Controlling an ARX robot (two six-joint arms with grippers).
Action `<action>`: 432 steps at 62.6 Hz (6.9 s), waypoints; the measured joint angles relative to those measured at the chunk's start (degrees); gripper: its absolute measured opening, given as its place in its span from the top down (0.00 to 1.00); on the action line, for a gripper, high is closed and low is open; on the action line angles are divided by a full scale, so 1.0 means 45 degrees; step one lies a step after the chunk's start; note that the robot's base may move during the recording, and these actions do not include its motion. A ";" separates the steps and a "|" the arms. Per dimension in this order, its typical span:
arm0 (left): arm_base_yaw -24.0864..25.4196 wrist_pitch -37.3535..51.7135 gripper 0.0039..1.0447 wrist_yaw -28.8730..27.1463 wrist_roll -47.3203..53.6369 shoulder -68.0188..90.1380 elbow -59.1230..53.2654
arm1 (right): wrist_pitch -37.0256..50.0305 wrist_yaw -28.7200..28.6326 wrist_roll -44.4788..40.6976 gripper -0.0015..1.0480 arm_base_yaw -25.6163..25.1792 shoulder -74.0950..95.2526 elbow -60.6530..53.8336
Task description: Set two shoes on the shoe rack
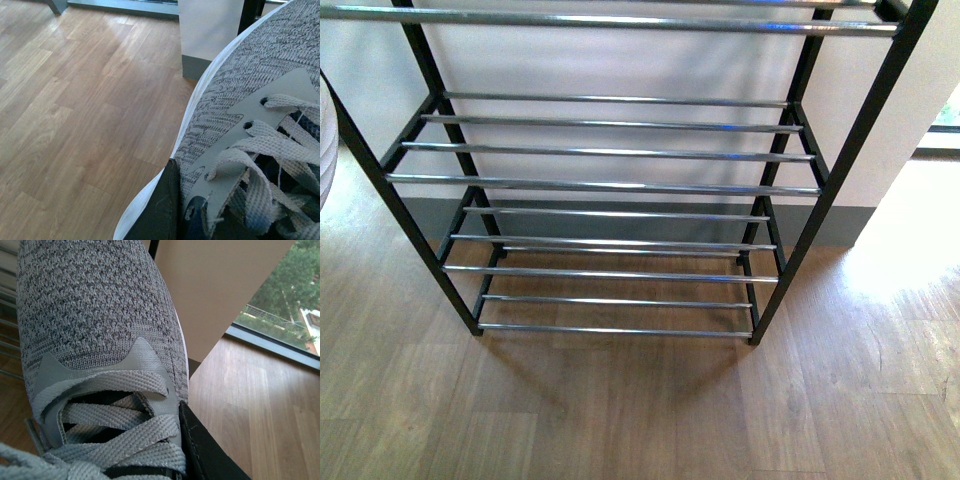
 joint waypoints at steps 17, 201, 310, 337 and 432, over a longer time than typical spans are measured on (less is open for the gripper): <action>0.0000 0.0000 0.99 -0.0024 0.0005 -0.0005 0.0000 | 0.0000 0.0000 0.0000 0.99 0.0000 0.0000 0.0000; 0.0000 0.0005 0.99 -0.0029 0.0000 -0.0005 0.0005 | -0.4197 0.5455 0.9248 0.87 0.6115 1.9511 1.8200; 0.0000 0.0005 0.99 -0.0024 0.0000 -0.0005 0.0005 | 0.9836 0.3201 0.5051 0.98 0.4352 0.6018 -0.0151; 0.0000 0.0005 0.99 -0.0029 0.0000 -0.0005 0.0005 | 0.8801 0.3206 0.5051 0.98 0.4352 0.2929 -0.2380; 0.0000 0.0005 0.99 -0.0039 0.0000 -0.0005 0.0005 | -0.2414 0.3211 0.5056 0.98 0.4352 -0.9117 -0.2710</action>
